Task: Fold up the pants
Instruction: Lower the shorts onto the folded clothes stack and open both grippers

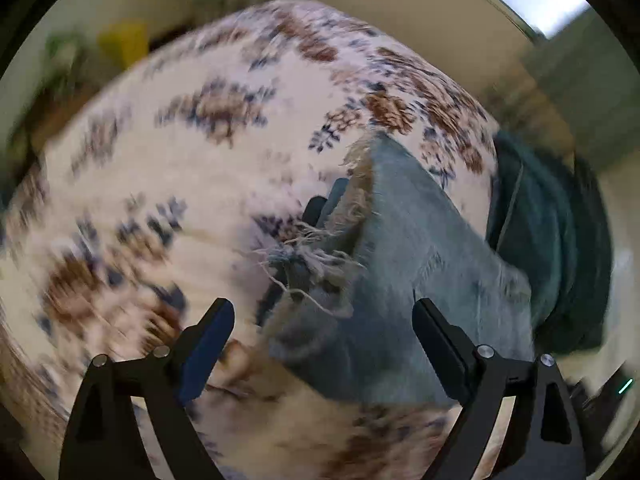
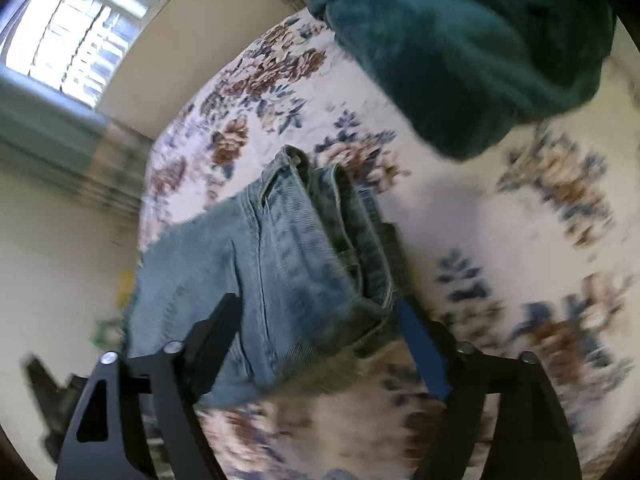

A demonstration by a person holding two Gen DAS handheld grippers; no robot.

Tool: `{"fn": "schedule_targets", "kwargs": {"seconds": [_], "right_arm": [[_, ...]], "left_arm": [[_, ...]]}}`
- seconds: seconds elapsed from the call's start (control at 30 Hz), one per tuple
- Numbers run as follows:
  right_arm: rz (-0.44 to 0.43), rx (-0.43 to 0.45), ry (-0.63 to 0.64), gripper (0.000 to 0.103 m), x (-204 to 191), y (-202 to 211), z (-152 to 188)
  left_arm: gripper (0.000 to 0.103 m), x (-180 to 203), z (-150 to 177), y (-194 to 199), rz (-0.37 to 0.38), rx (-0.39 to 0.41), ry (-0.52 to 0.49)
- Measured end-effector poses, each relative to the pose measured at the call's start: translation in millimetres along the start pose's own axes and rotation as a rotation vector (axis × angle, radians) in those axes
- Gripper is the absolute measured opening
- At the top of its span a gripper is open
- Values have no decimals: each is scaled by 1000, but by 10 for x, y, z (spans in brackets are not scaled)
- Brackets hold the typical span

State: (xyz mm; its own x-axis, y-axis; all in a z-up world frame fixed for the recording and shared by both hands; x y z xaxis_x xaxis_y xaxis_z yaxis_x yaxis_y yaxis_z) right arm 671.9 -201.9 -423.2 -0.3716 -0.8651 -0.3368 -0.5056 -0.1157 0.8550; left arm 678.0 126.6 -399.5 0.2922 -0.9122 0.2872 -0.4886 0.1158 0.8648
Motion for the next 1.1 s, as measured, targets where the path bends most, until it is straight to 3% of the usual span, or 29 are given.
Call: {"fn": "schedule_targets", "kwargs": {"seconds": [0.13, 0.33, 0.53, 1.1], "right_arm": [[188, 71, 223, 99, -114, 476, 98], [303, 171, 350, 103, -210, 1266, 278], [278, 241, 367, 103, -226, 2216, 521], [159, 442, 441, 103, -346, 5125, 1765]], "left_arm": [[91, 215, 123, 363, -63, 64, -186], [91, 361, 322, 999, -113, 151, -291], [91, 435, 525, 1745, -148, 242, -341], [91, 376, 1484, 3989, -92, 418, -359]]}}
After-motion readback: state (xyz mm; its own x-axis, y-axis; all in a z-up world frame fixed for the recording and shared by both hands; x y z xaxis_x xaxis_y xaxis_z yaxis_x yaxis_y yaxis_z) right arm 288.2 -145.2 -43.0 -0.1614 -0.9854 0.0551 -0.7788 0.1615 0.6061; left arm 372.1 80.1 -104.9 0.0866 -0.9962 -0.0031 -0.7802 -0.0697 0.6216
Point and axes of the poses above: each gripper's, at about its wrist camera, not at the fingertips, and y roughly against the way its jaws point, x to its right, z to its underside, the point moved 8 cm from there along -y, roughly the way its jaws point, and after that the axes turned 6 degrees about x, right-handed, at the moved point
